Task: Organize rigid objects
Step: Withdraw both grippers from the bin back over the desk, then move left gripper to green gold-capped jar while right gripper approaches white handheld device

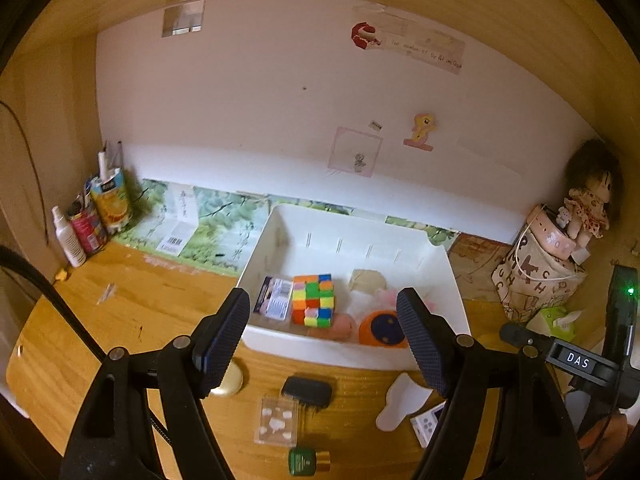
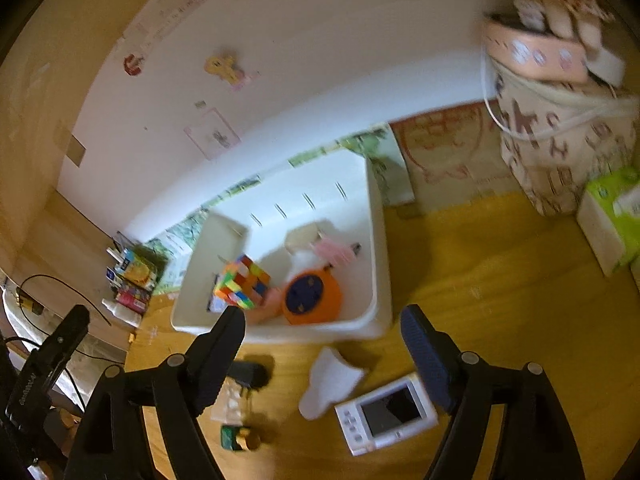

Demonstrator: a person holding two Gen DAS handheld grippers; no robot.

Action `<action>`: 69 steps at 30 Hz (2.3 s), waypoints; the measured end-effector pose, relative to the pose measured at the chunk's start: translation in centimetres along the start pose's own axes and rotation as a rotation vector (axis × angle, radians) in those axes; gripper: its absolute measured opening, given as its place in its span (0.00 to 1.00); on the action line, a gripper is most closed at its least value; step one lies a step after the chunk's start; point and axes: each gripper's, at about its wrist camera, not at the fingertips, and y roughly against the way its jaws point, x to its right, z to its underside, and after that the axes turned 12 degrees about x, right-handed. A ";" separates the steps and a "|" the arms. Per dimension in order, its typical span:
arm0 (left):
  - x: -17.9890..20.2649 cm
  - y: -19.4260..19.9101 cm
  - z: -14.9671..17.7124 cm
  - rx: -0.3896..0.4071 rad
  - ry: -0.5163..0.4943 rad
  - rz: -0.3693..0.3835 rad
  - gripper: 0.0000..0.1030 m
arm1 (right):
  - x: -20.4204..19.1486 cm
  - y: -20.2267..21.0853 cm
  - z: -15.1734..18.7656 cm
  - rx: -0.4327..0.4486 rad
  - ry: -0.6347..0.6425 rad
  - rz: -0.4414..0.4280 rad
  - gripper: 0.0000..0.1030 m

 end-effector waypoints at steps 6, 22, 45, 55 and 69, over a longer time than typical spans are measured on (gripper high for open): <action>-0.3 1.2 1.4 -0.021 -0.001 -0.023 0.77 | 1.6 0.1 2.1 -0.068 -0.033 0.033 0.78; -0.9 2.0 5.6 -0.158 -0.057 -0.060 0.77 | 4.5 -1.3 5.9 -0.235 -0.174 0.084 0.79; -1.0 -1.8 10.3 -0.508 -0.325 0.168 0.80 | 6.1 -3.5 9.8 -0.282 -0.518 0.272 0.81; -1.4 -4.9 12.4 -0.676 -0.281 0.217 0.80 | 6.2 -4.4 11.0 -0.286 -0.583 0.366 0.81; -0.7 -8.4 14.7 -0.878 -0.175 0.196 0.80 | 6.2 -6.6 10.1 -0.320 -0.512 0.468 0.81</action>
